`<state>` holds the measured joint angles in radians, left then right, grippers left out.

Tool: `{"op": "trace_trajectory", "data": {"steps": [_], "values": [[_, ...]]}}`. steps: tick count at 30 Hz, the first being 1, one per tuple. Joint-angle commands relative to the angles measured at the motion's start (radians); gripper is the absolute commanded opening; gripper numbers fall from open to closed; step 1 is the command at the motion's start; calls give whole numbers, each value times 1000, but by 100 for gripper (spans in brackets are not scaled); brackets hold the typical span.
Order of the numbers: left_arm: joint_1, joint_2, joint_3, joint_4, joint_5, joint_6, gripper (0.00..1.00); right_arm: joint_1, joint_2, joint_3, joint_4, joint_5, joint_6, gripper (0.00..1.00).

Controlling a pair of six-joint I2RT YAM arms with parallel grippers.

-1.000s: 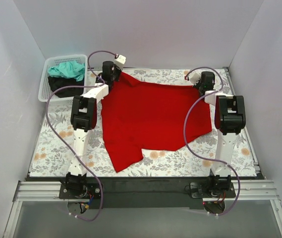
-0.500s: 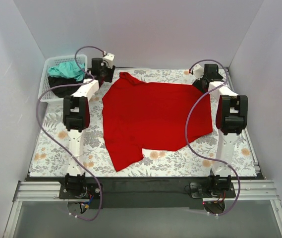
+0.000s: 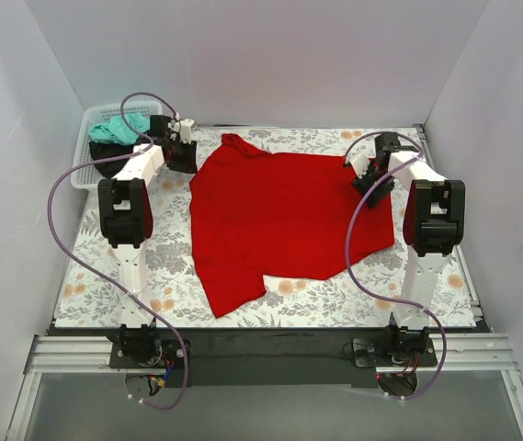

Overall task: Fold and stack the t-shirts
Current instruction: Flatten the tshirt out

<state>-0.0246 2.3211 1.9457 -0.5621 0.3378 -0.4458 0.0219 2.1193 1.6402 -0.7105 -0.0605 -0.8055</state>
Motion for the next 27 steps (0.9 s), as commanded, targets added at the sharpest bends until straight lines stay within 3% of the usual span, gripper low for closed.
{"op": "trace_trajectory", "data": {"steps": [1, 8, 12, 18, 23, 27], "values": [[-9, 12, 24, -88, 36, -16, 32, 0, -13, -45, -84, -53, 23, 47], [-9, 32, -27, -102, 24, -14, 31, -2, 34, -114, -80, -2, -4, 42], [-9, 17, -74, -104, -98, 5, 3, -13, 39, -118, -78, 25, -29, 41], [2, -78, -191, -58, -204, 27, 0, -62, 12, -114, -83, 45, -50, 42], [-1, -155, -208, -70, -91, 10, 28, -40, -131, -164, -112, -15, -66, 44], [-17, -238, -214, -87, -69, -16, 34, -36, -231, -198, -144, -27, -70, 50]]}}
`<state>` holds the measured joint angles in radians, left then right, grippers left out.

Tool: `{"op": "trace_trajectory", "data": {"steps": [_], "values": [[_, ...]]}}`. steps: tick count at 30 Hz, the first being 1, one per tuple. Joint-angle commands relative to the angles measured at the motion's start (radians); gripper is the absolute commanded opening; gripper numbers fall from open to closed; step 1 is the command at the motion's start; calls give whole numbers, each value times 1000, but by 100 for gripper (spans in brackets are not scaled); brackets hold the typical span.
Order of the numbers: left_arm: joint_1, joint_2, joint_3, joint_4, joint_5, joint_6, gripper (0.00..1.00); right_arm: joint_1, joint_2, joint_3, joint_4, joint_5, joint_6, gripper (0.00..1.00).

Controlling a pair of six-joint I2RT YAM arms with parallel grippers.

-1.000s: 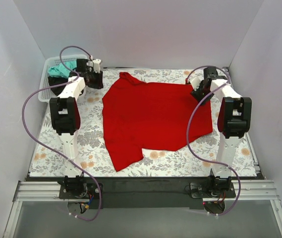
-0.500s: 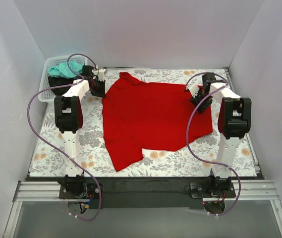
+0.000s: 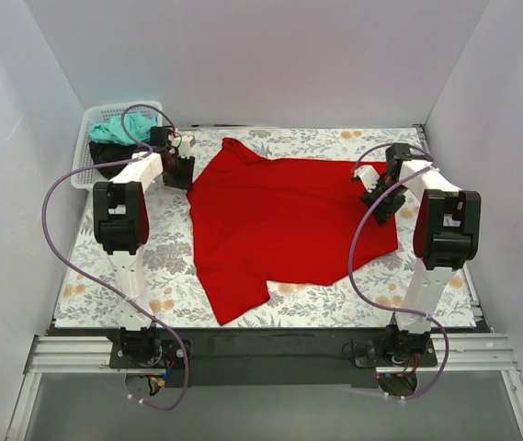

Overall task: Fold and stack the t-shirts
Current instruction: Flatten the tshirt out

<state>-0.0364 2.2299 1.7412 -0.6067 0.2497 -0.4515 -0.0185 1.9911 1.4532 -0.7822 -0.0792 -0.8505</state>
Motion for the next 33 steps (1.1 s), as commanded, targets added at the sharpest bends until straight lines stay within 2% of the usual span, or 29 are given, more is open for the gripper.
{"op": "trace_trajectory", "data": {"steps": [1, 7, 8, 13, 25, 28, 29, 33], "values": [[-10, -186, -17, -47, 25, -12, 34, 5, -133, -16, -86, -8, -30, 51], [-66, -292, -140, -64, 98, -1, 35, 17, -186, -66, -150, -85, -33, 52], [-82, -299, -150, -73, 112, 16, 35, 52, -180, -67, -152, -86, -27, 52], [-125, -303, -213, -82, 108, 31, 44, 112, -124, -65, -155, -99, -1, 54], [-137, -245, -232, -76, 91, 36, 45, 157, -14, -31, -140, -68, 7, 61], [-137, -242, -247, -67, 77, 42, 45, 158, -17, -37, -141, -68, 2, 56], [-137, -242, -252, -64, 74, 42, 45, 160, -21, -45, -144, -71, 2, 48], [-138, -231, -270, -48, 59, 40, 45, 164, -64, -66, -149, -71, 1, 33]]}}
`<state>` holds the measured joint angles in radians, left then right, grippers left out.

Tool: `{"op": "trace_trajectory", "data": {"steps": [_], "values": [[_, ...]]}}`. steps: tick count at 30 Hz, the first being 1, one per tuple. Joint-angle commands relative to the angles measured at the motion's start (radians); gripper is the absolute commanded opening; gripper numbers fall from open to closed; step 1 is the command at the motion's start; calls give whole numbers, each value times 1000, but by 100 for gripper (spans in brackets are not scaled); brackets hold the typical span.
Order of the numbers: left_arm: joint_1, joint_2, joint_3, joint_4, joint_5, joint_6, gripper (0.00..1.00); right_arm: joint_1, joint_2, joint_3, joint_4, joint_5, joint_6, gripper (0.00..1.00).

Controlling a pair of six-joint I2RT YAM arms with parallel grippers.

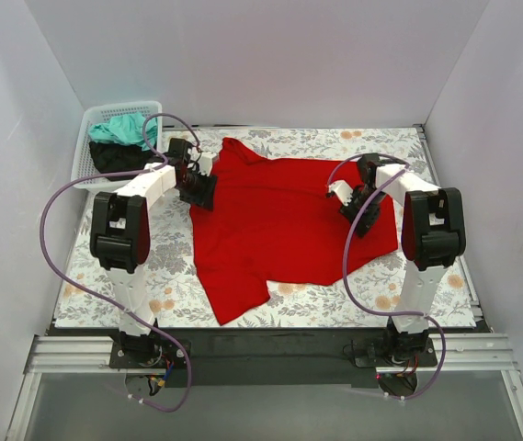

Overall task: Fold and stack the t-shirts
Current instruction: Flatten the tshirt out

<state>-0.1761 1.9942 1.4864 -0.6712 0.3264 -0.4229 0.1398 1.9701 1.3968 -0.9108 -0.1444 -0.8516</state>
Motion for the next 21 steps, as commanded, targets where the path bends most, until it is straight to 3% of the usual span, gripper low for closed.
{"op": "trace_trajectory", "data": {"steps": [1, 5, 15, 21], "values": [[3, 8, -18, 18, -23, 13, 44, 4, -54, -15, -20, -6, 2, 26], [3, 9, -28, 22, -46, 15, 43, 4, -118, -45, -34, 12, -10, 3], [1, -14, -103, 21, -113, 44, 41, -20, -379, -294, -80, 170, -113, 1], [3, -150, -181, -10, -23, 137, 40, -68, -487, -527, -71, 270, -194, 1]]}}
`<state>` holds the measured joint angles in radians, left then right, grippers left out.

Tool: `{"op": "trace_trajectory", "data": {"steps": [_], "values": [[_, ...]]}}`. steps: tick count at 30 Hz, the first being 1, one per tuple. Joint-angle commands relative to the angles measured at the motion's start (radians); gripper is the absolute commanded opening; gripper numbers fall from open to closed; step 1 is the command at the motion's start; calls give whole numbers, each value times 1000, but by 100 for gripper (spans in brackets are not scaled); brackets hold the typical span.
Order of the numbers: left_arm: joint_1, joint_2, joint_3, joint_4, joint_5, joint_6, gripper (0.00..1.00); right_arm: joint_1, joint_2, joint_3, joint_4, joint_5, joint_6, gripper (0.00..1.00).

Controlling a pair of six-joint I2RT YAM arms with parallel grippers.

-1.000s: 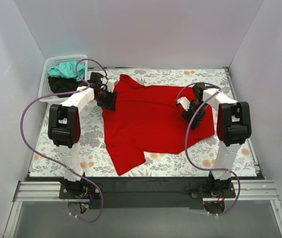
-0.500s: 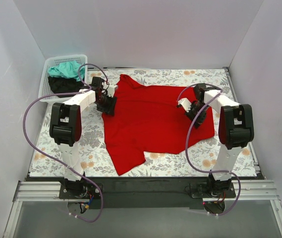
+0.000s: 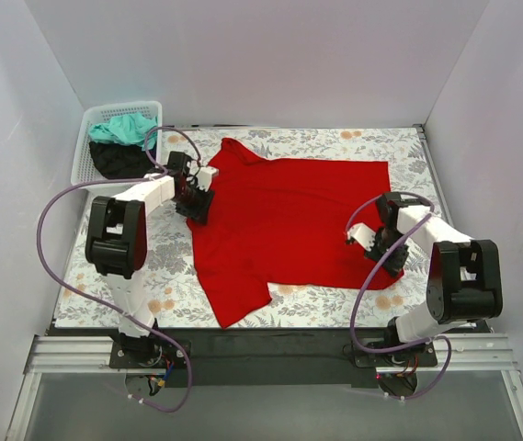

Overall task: Fold and stack the t-shirts
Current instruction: Flatten the tshirt out

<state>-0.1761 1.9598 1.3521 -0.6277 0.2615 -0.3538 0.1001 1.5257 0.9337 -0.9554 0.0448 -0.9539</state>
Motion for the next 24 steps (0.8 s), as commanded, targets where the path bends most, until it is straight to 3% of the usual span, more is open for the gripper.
{"op": "trace_trajectory", "data": {"steps": [1, 4, 5, 7, 8, 12, 14, 20, 24], "values": [[3, -136, -57, -64, 54, 85, 40, -40, -47, -75, -17, 87, -100, 1], [3, -217, -97, -111, 128, 157, 39, -72, -36, -66, -14, 90, -86, 1], [3, -243, -114, -134, 163, 189, 39, -73, -32, -58, -16, 86, -77, 6], [-20, -315, -137, -214, 244, 295, 40, -74, -13, -39, -22, 67, -66, 23], [-35, -340, -152, -230, 246, 321, 40, -73, -10, -39, -34, 63, -66, 41], [-135, -467, -270, -288, 243, 449, 40, -82, -36, -29, -81, 64, -101, 62], [-216, -510, -307, -285, 223, 454, 39, -91, -48, 14, -107, 41, -109, 67], [-417, -489, -436, -202, 124, 377, 38, -125, 0, 192, -143, -25, -43, 67], [-554, -409, -519, -139, -83, 334, 36, -125, 94, 269, -141, -68, 12, 64]]}}
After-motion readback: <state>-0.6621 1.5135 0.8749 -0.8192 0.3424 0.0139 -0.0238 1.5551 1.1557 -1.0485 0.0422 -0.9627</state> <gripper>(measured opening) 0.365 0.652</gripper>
